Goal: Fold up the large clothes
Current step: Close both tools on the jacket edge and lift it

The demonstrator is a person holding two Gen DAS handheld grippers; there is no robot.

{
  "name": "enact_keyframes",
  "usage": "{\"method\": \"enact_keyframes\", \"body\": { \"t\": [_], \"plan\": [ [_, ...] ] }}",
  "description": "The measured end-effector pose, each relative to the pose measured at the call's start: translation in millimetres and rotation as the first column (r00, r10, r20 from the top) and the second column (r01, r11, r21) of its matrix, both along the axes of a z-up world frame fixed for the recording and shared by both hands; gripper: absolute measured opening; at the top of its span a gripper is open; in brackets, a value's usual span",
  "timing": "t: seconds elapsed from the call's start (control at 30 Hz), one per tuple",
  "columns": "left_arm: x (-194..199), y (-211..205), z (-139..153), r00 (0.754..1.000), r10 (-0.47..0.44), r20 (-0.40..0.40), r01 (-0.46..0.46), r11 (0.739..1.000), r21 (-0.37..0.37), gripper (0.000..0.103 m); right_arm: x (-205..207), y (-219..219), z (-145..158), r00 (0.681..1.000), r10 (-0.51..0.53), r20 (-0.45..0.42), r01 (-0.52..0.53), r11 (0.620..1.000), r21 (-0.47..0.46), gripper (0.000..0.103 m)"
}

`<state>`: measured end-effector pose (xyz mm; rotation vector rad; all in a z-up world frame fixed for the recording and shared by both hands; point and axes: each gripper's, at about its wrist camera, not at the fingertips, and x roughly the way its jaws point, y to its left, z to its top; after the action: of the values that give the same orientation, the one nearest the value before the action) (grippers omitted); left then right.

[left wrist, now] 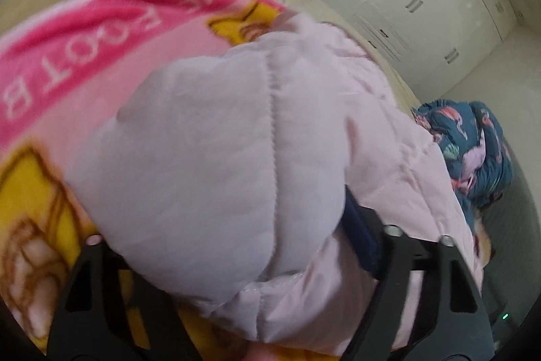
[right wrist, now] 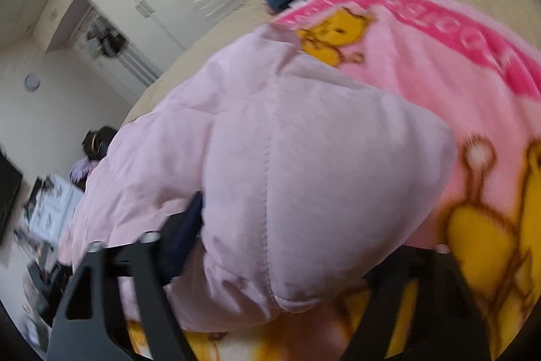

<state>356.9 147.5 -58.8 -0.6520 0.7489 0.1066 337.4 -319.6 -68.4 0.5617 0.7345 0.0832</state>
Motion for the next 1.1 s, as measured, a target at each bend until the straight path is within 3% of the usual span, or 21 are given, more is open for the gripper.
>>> {"method": "enact_keyframes", "body": {
  "t": [0.07,0.17,0.27,0.43,0.53,0.77,1.1],
  "plan": [
    [1.7,-6.6,10.2,1.000,-0.023,0.018,0.022,0.999,0.045,0.046,0.5,8.1,9.4,0.999,0.040,0.019,-0.039,0.997,-0.062,0.046],
    [3.1,-15.4,25.9,0.997,-0.064,0.031,0.060,0.992,0.115,0.035,1.1,18.4,23.5,0.995,0.092,0.035,-0.086,0.985,-0.151,0.036],
    [1.2,-21.8,42.1,0.994,-0.098,0.049,0.088,0.981,0.171,0.030,-1.3,31.8,40.5,0.987,0.147,0.066,-0.126,0.960,-0.250,0.031],
    [-7.5,-28.1,72.7,0.986,-0.137,0.100,0.109,0.963,0.246,0.027,-13.1,52.3,77.0,0.963,0.227,0.144,-0.166,0.925,-0.342,0.027],
    [-20.0,-33.6,93.6,0.978,-0.165,0.130,0.122,0.950,0.289,0.027,-25.7,70.1,98.7,0.942,0.282,0.182,-0.181,0.884,-0.431,0.026],
    [-61.1,-41.6,121.7,0.964,-0.202,0.174,0.132,0.929,0.345,0.026,-62.6,78.0,126.4,0.899,0.363,0.245,-0.231,0.868,-0.439,0.025],
    [-119.8,-44.8,117.7,0.963,-0.226,0.146,0.162,0.921,0.354,0.026,-119.9,62.7,118.9,0.899,0.369,0.234,-0.249,0.873,-0.420,0.025]
  ]
}}
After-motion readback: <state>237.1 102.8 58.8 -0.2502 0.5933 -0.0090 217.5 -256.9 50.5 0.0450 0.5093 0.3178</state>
